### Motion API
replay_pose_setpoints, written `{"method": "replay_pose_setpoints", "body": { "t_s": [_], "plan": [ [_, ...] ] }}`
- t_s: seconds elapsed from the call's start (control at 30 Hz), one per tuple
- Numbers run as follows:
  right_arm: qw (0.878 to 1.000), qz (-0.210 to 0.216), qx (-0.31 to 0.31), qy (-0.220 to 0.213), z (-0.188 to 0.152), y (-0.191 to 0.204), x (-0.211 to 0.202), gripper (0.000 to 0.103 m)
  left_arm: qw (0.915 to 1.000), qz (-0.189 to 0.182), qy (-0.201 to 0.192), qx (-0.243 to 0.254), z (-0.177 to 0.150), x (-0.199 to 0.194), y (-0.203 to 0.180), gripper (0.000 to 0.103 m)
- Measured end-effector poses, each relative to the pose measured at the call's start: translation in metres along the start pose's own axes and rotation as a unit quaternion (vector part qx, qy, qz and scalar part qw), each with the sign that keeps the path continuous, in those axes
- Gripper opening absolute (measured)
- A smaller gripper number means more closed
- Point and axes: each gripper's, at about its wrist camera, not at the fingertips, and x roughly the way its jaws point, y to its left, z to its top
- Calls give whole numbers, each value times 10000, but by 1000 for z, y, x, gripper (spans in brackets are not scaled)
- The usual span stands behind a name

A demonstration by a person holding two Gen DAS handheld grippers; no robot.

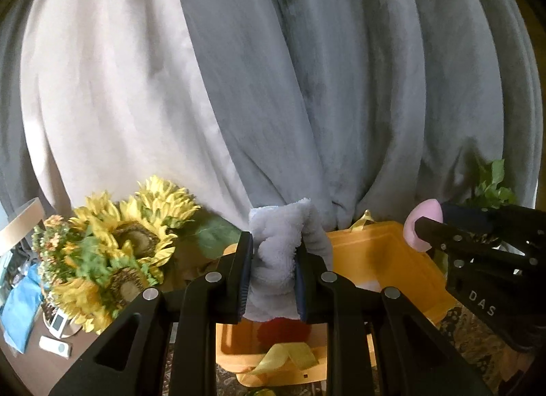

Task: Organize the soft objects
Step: 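Lift the white plush with the left tool while the right tool carries the pink ball to the crate, then open both tools to drop the white plush and pink ball into the crate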

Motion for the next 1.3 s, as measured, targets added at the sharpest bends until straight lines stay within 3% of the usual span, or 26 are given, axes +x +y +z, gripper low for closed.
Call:
{"method": "replay_pose_setpoints", "body": {
  "t_s": [0.4,0.9,1.07,1.3],
  "plan": [
    [9951,165,29,975,-2,-26,82,29,9947,-381,932,207,1,76,-3,23],
    [9792,292,104,2003,-22,-34,146,31,9767,-629,2034,284,-28,150,-13,27],
    [9727,469,307,2252,-29,-38,157,40,9748,-582,2136,278,-33,157,-15,50],
    [9746,374,324,2183,-28,-39,147,54,9774,-490,2045,235,-31,139,-15,61]
  ]
}}
